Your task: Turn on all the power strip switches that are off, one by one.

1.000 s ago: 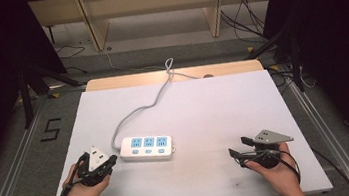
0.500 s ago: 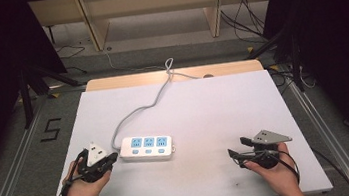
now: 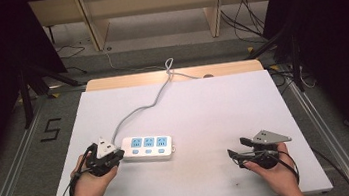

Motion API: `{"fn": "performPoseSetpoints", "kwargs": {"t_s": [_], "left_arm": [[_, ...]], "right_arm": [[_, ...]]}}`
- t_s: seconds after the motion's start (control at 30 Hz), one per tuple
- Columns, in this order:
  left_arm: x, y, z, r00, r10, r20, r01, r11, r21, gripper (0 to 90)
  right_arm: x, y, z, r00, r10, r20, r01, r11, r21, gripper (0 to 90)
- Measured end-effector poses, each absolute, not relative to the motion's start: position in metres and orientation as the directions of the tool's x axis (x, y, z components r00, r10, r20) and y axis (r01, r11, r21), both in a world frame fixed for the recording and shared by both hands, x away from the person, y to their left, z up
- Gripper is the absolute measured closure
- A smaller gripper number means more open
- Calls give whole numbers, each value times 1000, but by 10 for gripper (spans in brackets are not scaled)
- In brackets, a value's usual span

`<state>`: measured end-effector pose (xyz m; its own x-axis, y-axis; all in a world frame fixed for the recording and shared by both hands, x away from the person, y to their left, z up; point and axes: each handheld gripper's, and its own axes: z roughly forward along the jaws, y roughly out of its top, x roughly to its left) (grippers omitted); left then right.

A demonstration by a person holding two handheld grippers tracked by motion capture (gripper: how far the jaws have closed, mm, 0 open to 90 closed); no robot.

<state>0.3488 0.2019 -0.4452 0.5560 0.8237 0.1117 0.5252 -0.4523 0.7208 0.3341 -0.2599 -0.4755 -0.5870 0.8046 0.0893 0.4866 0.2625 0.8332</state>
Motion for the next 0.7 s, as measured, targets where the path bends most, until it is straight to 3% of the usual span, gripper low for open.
{"fn": "performPoseSetpoints", "kwargs": {"t_s": [0.7], "left_arm": [[370, 186, -439, 544, 834, 90, 601, -462, 652, 893]], "right_arm": [[334, -261, -475, -587, 805, 87, 486, 264, 833, 336]]}}
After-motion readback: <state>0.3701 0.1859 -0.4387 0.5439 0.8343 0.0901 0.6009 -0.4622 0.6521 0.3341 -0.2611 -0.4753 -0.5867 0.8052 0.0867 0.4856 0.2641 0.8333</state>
